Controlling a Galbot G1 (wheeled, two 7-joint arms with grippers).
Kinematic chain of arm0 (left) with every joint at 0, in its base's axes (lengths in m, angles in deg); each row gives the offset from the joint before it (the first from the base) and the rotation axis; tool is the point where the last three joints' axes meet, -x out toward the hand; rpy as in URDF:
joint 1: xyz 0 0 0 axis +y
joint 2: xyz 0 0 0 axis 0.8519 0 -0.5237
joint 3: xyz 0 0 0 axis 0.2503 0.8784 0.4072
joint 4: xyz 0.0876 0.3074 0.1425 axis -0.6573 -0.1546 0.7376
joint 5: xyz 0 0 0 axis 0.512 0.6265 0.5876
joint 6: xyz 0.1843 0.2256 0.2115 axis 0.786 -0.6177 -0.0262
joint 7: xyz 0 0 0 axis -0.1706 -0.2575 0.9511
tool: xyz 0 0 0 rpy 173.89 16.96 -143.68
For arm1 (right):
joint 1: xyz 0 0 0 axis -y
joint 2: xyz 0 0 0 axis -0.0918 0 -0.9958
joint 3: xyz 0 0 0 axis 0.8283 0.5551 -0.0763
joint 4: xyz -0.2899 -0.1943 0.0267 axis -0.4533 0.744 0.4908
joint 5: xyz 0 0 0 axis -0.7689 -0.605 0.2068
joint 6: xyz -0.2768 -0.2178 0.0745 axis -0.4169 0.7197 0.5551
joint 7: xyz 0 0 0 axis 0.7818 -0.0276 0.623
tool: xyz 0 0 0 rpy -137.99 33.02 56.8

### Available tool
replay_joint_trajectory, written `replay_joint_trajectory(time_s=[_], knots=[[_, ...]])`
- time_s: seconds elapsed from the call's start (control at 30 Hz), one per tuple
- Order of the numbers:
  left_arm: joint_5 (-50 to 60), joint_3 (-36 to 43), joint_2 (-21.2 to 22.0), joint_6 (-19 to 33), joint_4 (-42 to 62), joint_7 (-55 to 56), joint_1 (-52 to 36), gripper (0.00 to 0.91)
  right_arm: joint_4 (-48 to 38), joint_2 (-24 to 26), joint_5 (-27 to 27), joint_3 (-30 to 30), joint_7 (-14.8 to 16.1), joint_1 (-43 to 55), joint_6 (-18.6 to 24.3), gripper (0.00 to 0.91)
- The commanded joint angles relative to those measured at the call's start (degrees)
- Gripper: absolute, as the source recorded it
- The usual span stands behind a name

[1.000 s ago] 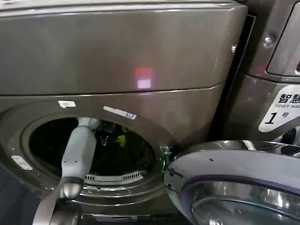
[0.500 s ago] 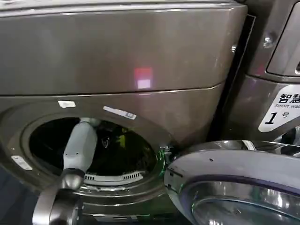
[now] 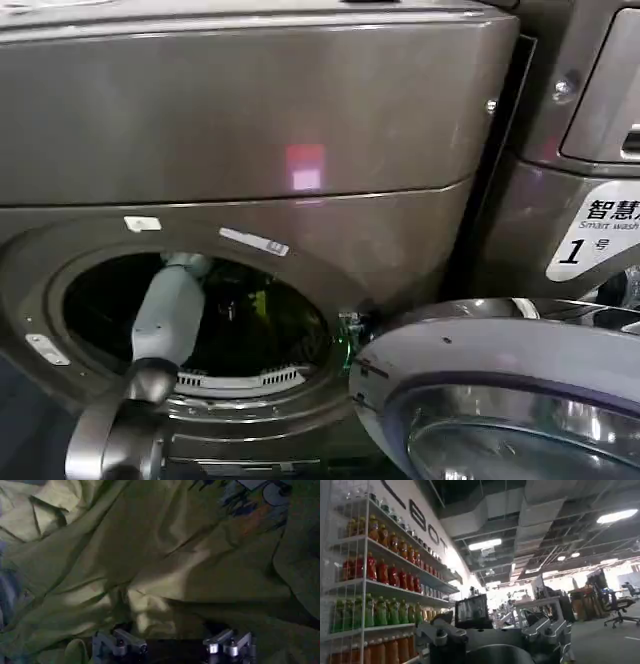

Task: Grasp the clothes from the dryer.

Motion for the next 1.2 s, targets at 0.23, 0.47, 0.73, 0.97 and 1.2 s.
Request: replay_joint_trajectory(time_s=[0.23,0.47,0.73,0.97,1.2], knots=[[-2.0,0.19,-0.85,-0.2,-0.87,-0.24,1.32,0.0,0.3,0.01,-0.01,0.2,0.0,-0.03,-0.04,0.907],[-3.89,0.01,-1.15,-0.2,-0.81,-0.2,1.32,0.0,0.68,-0.19,0.0,0.34,-0.01,-0.4,-0.05,0.907],[-5.52,0.28,-1.26,-0.78,-2.48,-0.17,1.32,0.0,0.45,-0.43,0.05,0.42,0.13,-0.59,-0.1,0.907],[-9.6,0.22,-1.17,-1.59,-3.31,-0.14,1.4,0.0,0.04,-0.21,0.22,0.69,0.16,-0.42,-0.36,0.907],[-12.26,-0.95,-1.6,-3.1,-4.31,1.88,1.29,0.0,0.18,-0.35,0.14,1.39,0.2,-0.09,-0.39,0.907]])
